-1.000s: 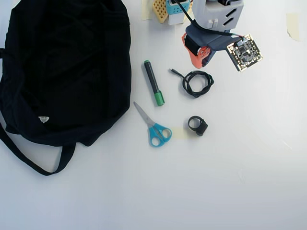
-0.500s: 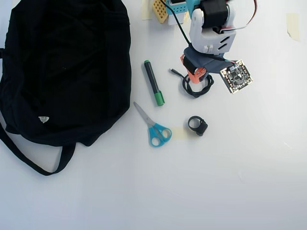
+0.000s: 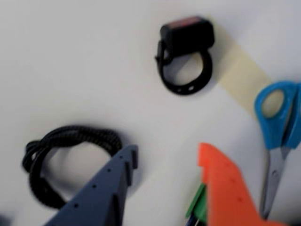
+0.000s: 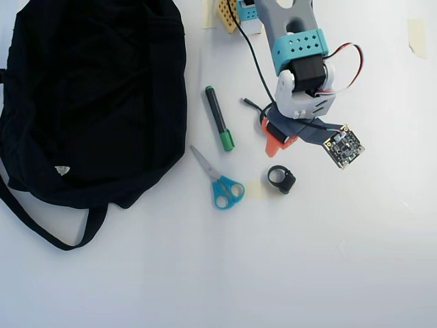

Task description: Put the bike light into the black bag

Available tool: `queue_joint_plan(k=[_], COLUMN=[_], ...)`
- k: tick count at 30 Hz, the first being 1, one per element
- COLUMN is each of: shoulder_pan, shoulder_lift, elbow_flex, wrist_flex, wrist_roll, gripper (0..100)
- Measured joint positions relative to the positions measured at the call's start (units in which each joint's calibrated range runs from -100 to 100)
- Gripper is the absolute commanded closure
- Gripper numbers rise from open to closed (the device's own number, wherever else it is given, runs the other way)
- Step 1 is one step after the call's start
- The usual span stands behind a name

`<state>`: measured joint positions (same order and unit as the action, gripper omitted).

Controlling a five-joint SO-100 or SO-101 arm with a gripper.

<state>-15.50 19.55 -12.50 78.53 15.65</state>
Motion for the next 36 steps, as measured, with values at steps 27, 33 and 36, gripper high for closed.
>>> queue_joint_plan(k=[27, 33, 36], shoulder_pan=[-2.1, -1.8, -1.9], shoulder_lift=[23.9, 23.9, 23.9], elbow_flex=[-30.6, -30.6, -30.6], wrist_flex=[7.8, 8.2, 8.2], wrist_roll=[0.5, 0.5, 0.5], gripper=[76, 76, 76])
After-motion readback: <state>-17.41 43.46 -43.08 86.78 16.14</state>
